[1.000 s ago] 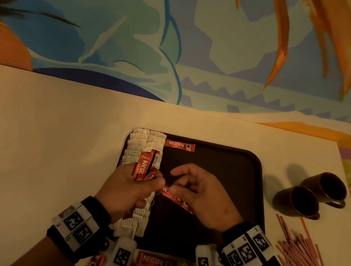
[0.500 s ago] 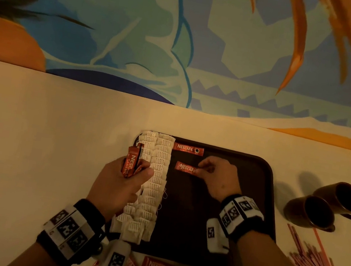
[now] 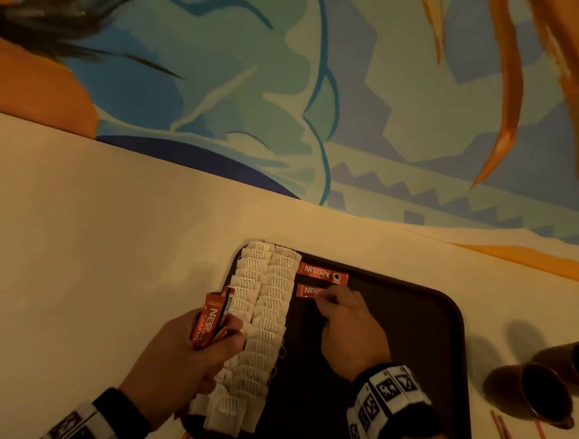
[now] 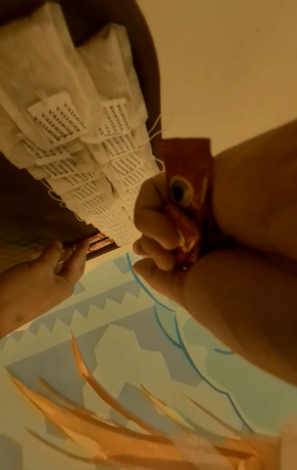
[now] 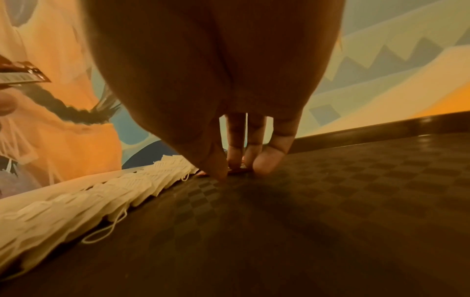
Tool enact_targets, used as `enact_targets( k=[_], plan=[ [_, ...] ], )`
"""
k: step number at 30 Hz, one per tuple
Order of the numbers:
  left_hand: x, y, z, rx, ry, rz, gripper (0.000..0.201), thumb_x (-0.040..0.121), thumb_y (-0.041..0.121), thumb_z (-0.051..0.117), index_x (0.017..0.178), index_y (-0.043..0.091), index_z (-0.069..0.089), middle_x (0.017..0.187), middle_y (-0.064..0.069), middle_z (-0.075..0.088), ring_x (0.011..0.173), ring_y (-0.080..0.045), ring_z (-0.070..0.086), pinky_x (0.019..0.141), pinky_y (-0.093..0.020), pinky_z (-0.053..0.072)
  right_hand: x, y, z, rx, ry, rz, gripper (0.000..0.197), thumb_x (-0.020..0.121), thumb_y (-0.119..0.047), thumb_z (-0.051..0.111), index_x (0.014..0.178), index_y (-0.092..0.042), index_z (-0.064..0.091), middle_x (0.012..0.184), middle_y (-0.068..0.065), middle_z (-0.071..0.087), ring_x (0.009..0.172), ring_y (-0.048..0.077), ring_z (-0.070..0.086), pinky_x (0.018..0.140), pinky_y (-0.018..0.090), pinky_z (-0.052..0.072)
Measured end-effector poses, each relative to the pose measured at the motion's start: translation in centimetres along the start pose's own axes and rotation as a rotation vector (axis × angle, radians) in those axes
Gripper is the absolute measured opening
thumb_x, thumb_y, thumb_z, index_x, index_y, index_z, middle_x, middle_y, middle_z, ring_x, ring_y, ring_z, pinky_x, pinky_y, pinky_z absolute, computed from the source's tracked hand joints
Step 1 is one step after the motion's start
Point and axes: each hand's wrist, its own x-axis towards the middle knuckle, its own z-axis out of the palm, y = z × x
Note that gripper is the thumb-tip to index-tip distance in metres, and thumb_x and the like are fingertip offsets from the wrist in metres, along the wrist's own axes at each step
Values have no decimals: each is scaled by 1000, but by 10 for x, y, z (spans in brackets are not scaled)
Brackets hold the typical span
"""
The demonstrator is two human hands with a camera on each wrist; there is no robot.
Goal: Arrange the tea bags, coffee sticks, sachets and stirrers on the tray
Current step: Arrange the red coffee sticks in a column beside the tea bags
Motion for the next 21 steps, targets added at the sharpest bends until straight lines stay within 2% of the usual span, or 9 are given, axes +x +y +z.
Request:
enact_targets(
  k=[5, 15, 18, 21],
  plan=[
    [-3, 0, -9, -14, -13, -10, 10, 90, 19, 73, 98, 14, 72, 64, -2, 54, 55, -17, 44, 56, -31, 46, 12, -5, 1, 13, -11, 29, 55, 96, -13, 55, 149, -23, 49, 149, -8, 36, 131, 17, 35, 106, 36, 48],
    [-5, -4, -8, -57, -54, -53, 4, 91, 15, 72, 95, 15, 72, 71, -7, 56, 57, -17, 43, 54, -32, 44, 13, -11, -3, 34, 31, 32, 52, 97, -17, 58, 148, -23, 50, 149, -6, 37, 134, 16, 34, 106, 34, 48],
    [-6, 2, -5, -111, -107, -106, 11, 94, 13, 68, 104, 15, 72, 88, -20, 66, 63, -17, 49, 58, -33, 46, 3, -20, -15, 106, 134, 29, 47, 97, -17, 59, 144, -24, 55, 145, -6, 44, 132, 15, 36, 108, 33, 45],
    [-7, 12, 3, -193, -204, -174, 23, 99, 7, 59, 120, 13, 65, 108, -10, 76, 75, -21, 64, 64, -35, 52, -18, -38, -31, 304, 177, -20, 42, 97, -26, 66, 139, -30, 61, 136, -10, 56, 127, 10, 47, 110, 31, 44]
  ],
)
